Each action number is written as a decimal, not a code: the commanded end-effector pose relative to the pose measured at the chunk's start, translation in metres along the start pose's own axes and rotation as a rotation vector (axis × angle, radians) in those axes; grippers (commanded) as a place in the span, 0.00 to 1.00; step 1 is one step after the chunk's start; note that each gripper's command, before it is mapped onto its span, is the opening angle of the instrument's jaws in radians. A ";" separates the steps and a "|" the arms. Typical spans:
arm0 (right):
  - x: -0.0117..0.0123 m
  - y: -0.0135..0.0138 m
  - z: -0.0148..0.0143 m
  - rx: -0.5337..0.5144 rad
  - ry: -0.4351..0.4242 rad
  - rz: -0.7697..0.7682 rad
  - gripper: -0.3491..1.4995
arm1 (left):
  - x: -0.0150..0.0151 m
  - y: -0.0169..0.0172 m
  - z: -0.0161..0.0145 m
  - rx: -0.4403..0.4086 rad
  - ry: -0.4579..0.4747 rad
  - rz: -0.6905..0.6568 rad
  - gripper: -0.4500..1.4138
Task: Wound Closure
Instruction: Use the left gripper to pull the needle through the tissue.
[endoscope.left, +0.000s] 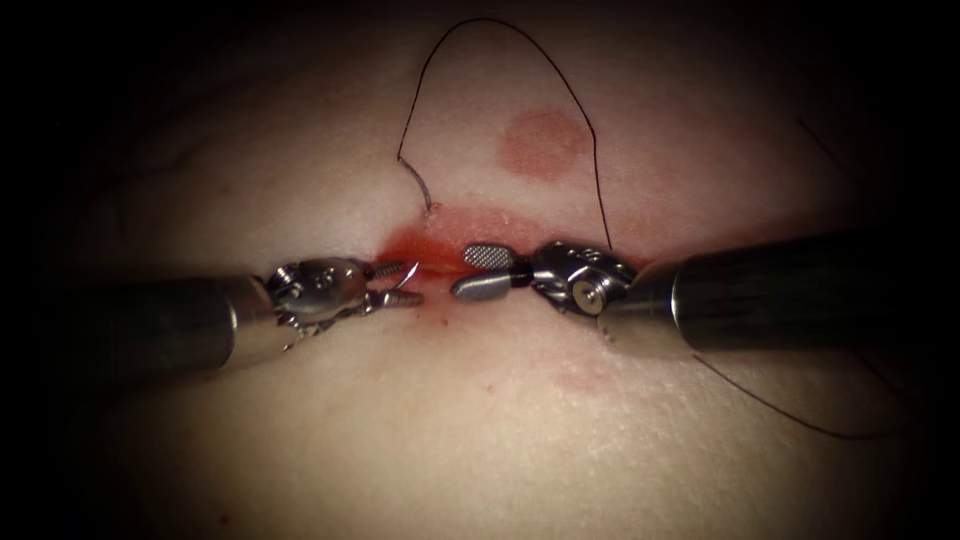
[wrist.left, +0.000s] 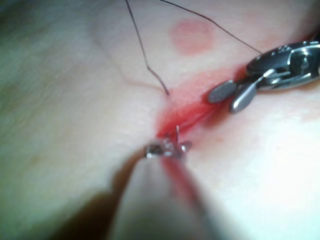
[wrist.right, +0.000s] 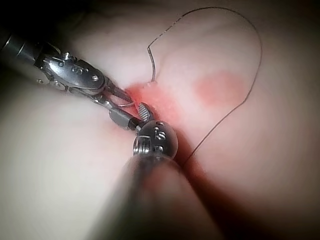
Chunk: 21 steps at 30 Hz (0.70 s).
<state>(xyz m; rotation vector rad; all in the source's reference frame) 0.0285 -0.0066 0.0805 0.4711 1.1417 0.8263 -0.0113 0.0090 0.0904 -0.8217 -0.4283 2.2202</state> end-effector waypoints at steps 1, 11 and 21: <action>-0.0007 -0.0002 0.0007 0.002 -0.001 0.001 0.99 | -0.0004 0.0004 0.0008 -0.003 -0.008 0.013 0.05; -0.0006 -0.0001 0.0008 0.000 0.000 0.002 0.99 | 0.0012 0.0032 -0.0025 0.025 -0.036 0.186 0.05; -0.0006 -0.0001 0.0008 -0.001 0.000 0.002 0.99 | 0.0013 0.0060 -0.0059 0.033 -0.047 0.214 0.05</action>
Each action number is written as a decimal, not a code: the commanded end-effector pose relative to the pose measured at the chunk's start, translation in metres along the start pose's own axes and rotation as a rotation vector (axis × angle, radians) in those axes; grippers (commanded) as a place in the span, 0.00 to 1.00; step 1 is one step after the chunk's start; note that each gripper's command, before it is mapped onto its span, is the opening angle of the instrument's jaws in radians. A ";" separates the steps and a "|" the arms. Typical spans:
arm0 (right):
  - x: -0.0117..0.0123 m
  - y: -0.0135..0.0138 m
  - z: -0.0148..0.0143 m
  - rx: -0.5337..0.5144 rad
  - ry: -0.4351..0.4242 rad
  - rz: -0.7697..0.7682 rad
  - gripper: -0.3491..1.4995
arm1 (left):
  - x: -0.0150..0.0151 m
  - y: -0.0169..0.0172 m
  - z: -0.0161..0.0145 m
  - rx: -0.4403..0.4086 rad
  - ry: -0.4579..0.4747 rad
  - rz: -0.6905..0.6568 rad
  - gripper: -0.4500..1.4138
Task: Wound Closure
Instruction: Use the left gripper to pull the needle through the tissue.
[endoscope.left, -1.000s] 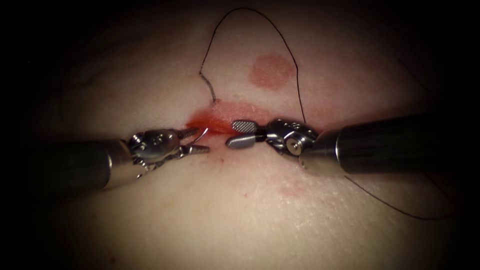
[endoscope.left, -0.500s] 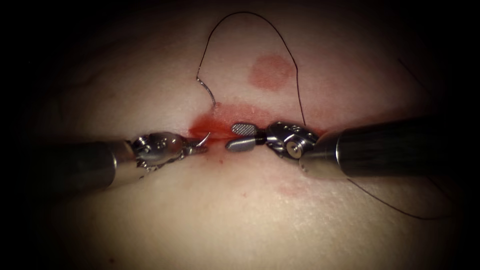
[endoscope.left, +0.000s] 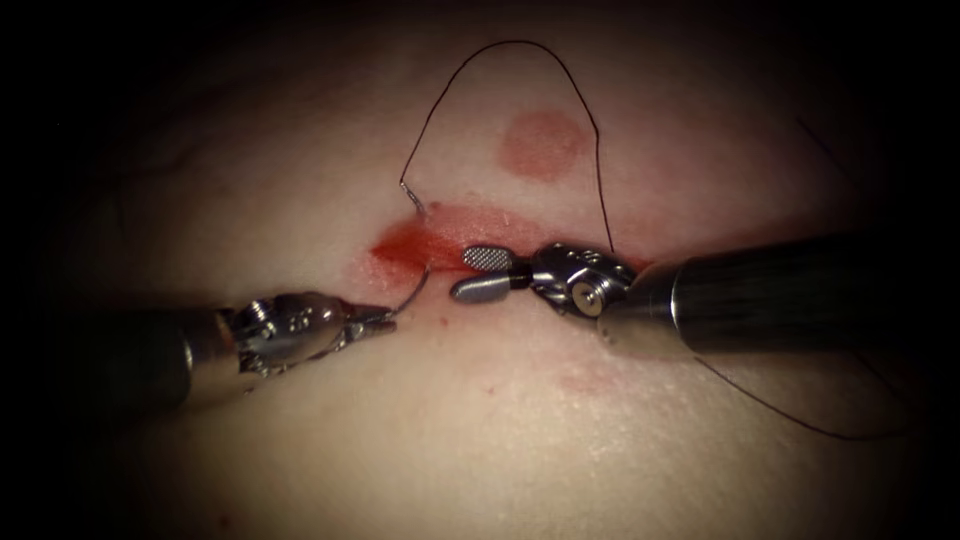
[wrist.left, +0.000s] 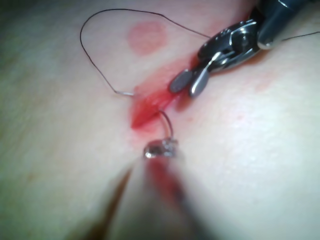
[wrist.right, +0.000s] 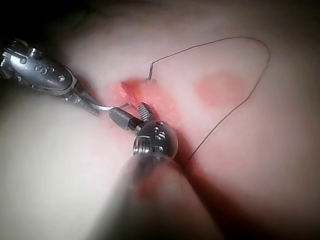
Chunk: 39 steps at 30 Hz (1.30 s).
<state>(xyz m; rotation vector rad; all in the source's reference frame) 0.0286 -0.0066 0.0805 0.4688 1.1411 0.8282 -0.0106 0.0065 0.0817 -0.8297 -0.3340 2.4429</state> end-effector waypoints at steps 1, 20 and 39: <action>-0.0006 -0.0001 0.0008 0.002 -0.001 0.002 0.99 | -0.0001 0.0004 0.0007 -0.004 0.001 0.004 0.05; -0.0008 -0.0003 0.0010 0.000 0.000 0.001 0.99 | 0.0024 -0.0011 -0.0030 -0.035 0.351 -0.003 0.54; -0.0011 -0.0005 0.0013 -0.003 0.002 -0.001 0.99 | 0.0028 0.0001 -0.0043 0.009 0.177 0.056 0.40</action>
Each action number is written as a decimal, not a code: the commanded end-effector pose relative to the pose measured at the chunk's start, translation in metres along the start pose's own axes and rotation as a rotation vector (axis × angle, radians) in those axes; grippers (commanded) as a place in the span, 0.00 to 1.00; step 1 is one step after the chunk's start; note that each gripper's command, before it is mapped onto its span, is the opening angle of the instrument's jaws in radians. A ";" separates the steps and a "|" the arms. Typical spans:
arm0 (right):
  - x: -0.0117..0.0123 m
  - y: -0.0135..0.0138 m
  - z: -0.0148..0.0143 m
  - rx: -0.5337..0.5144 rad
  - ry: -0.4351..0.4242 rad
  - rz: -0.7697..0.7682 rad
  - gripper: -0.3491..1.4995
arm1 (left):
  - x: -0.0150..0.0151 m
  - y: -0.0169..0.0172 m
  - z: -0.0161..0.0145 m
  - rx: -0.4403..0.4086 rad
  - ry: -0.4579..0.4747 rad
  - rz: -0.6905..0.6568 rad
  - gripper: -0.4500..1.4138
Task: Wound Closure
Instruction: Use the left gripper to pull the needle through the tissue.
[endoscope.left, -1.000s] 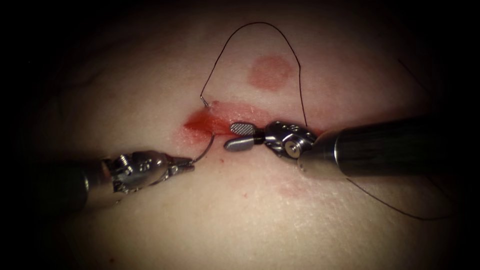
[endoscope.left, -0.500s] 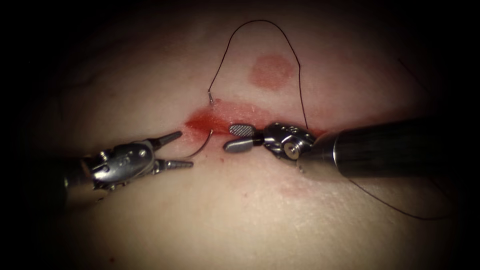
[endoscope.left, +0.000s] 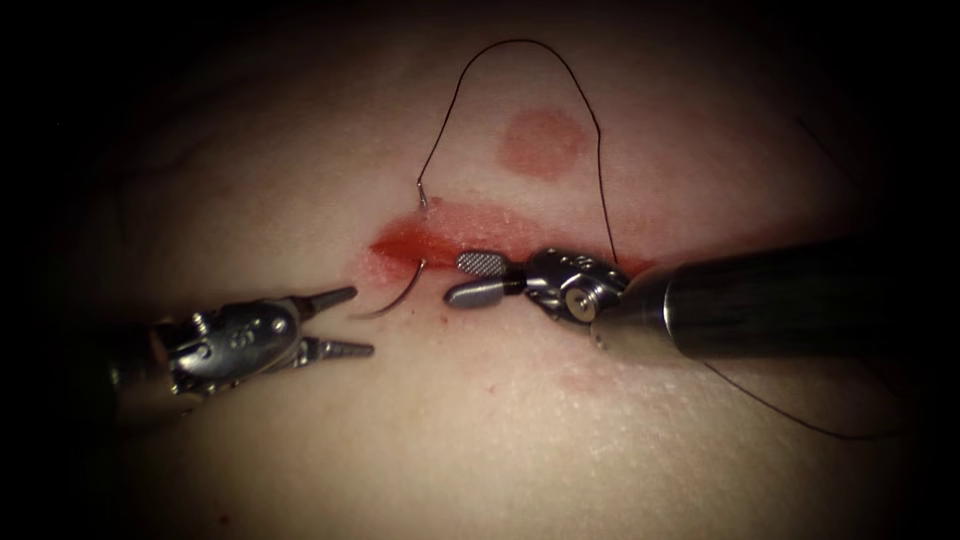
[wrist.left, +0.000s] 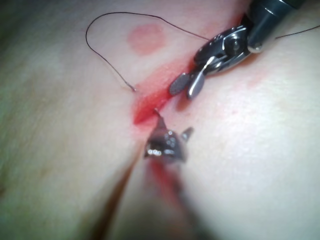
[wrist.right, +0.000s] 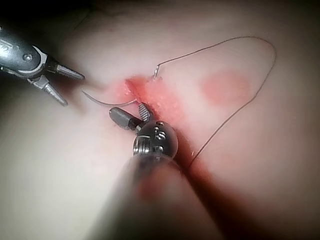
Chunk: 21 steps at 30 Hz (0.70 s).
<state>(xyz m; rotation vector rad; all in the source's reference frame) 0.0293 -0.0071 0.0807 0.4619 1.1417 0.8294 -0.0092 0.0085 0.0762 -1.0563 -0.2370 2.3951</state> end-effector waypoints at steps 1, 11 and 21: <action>-0.0007 -0.0001 0.0006 0.002 -0.001 0.002 0.99 | 0.0000 0.0000 0.0013 0.010 -0.015 0.007 0.40; -0.0008 -0.0001 0.0004 0.004 -0.001 0.001 0.99 | 0.0017 -0.0001 0.0048 0.061 -0.264 0.040 0.20; -0.0008 -0.0002 0.0003 0.005 -0.002 0.001 0.99 | 0.0006 0.0010 0.0062 0.069 -0.436 0.076 0.18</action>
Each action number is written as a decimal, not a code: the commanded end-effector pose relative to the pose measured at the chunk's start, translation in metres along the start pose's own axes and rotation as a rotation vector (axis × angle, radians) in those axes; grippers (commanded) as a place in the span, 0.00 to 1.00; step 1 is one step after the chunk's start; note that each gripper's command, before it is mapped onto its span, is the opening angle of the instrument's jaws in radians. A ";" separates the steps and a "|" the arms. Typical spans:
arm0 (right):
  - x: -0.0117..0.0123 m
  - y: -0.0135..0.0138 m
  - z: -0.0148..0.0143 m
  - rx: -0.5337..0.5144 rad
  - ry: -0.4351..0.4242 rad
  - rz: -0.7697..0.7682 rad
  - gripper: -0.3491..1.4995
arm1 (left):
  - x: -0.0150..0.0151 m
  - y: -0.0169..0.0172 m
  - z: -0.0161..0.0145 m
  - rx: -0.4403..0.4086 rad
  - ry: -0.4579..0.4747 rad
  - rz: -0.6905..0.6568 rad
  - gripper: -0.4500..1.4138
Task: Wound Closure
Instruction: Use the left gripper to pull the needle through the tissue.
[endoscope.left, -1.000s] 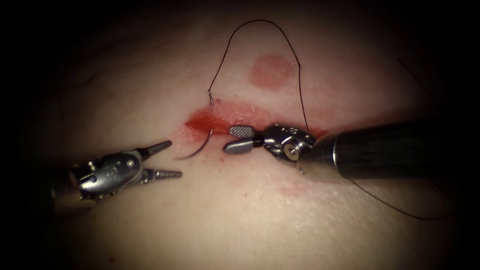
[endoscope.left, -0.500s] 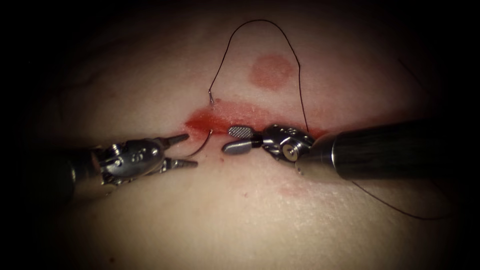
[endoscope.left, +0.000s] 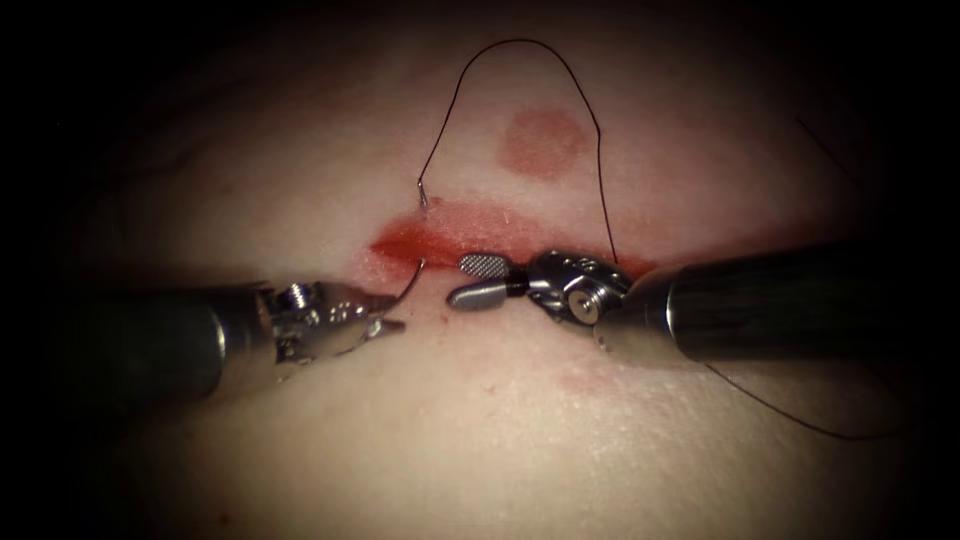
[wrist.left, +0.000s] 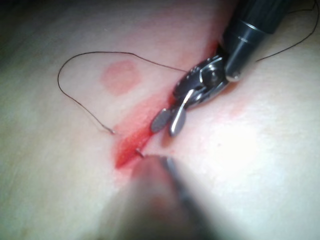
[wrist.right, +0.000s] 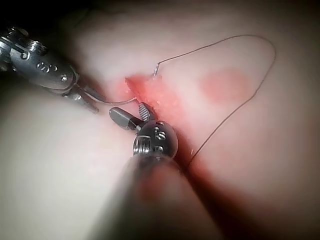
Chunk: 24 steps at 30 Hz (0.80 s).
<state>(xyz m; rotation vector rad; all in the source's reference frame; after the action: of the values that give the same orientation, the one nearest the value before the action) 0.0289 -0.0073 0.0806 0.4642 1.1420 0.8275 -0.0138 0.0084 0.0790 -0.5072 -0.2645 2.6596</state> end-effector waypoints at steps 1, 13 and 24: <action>-0.0007 -0.0001 0.0007 0.003 -0.001 0.002 0.99 | 0.0001 0.0002 0.0010 0.001 -0.011 0.003 0.19; -0.0009 -0.0006 0.0006 0.003 -0.001 0.002 0.99 | -0.0002 -0.0011 0.0016 0.036 -0.075 0.038 0.43; -0.0008 -0.0005 0.0008 0.000 0.000 0.003 0.99 | -0.0002 -0.0007 0.0019 0.036 -0.048 0.014 0.53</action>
<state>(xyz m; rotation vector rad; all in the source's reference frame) 0.0291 -0.0077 0.0803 0.4619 1.1417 0.8297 -0.0136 0.0089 0.0804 -0.4339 -0.2242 2.6862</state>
